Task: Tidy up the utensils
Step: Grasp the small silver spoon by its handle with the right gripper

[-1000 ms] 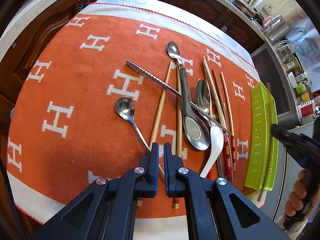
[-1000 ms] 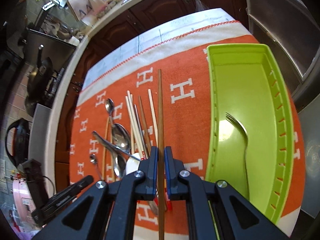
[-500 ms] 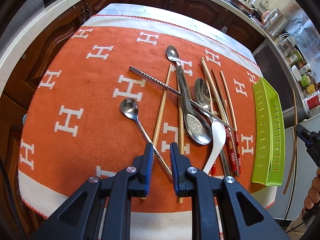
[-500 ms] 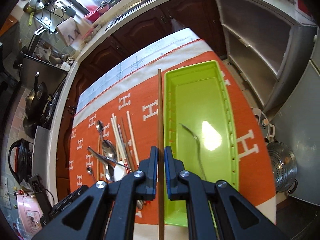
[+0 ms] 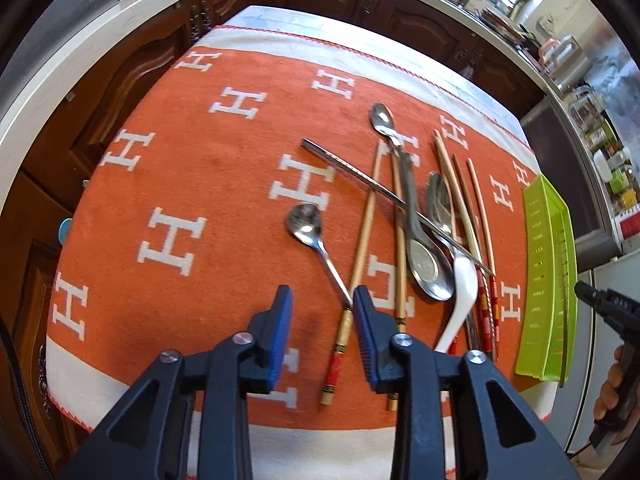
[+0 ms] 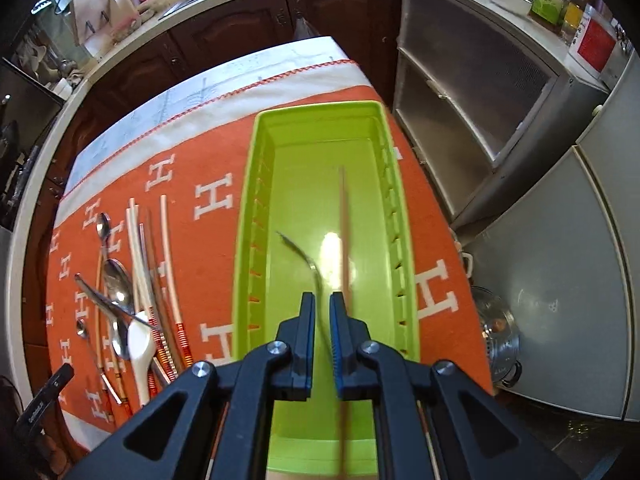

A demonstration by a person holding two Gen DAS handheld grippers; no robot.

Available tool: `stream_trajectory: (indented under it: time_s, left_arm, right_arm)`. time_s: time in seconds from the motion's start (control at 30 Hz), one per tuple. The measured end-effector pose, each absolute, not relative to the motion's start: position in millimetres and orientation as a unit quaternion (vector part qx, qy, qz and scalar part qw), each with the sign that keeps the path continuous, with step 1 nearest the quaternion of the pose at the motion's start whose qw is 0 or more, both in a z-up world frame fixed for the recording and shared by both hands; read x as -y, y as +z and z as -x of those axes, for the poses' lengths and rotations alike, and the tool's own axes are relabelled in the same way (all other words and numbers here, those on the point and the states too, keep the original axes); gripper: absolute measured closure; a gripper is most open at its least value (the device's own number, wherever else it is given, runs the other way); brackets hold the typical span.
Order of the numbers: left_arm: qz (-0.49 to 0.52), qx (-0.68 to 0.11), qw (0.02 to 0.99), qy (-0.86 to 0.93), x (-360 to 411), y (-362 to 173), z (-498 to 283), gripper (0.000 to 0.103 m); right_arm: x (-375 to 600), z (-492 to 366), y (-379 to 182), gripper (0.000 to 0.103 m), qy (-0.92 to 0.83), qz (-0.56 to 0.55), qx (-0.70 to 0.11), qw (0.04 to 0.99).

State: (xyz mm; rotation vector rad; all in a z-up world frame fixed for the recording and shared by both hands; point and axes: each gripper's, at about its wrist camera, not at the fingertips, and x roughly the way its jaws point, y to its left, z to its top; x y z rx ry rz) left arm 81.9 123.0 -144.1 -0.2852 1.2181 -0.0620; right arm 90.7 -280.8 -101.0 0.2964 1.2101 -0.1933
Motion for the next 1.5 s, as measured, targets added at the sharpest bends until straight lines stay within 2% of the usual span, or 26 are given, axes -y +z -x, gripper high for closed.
stream_trajectory:
  time_s: [0.4, 0.77, 1.33, 1.5]
  left_arm:
    - [0.168, -0.561, 0.81, -0.035, -146.0, -157.8, -95.5, 0.068]
    - [0.143, -0.553, 0.82, -0.034, -155.6, -156.6, -91.3, 0.067]
    - [0.14, -0.558, 0.818, -0.033, -188.0, -172.5, -66.2, 0.065]
    - [0.147, -0.559, 0.815, -0.037, -191.8, -177.1, -66.5, 0.064]
  right_arm:
    - [195.9, -86.2, -76.3, 0.096, 0.077, -0.128, -0.527, 0.836]
    - [65.6, -92.9, -112.4, 0.096, 0.235, -0.044, -0.561, 0.792]
    - [-28.0, -120.0, -160.5, 0.095, 0.265, 0.072, -0.573, 0.772]
    - [-40.9, -114.0, -160.4, 0.098, 0.26, 0.118, -0.549, 0.785]
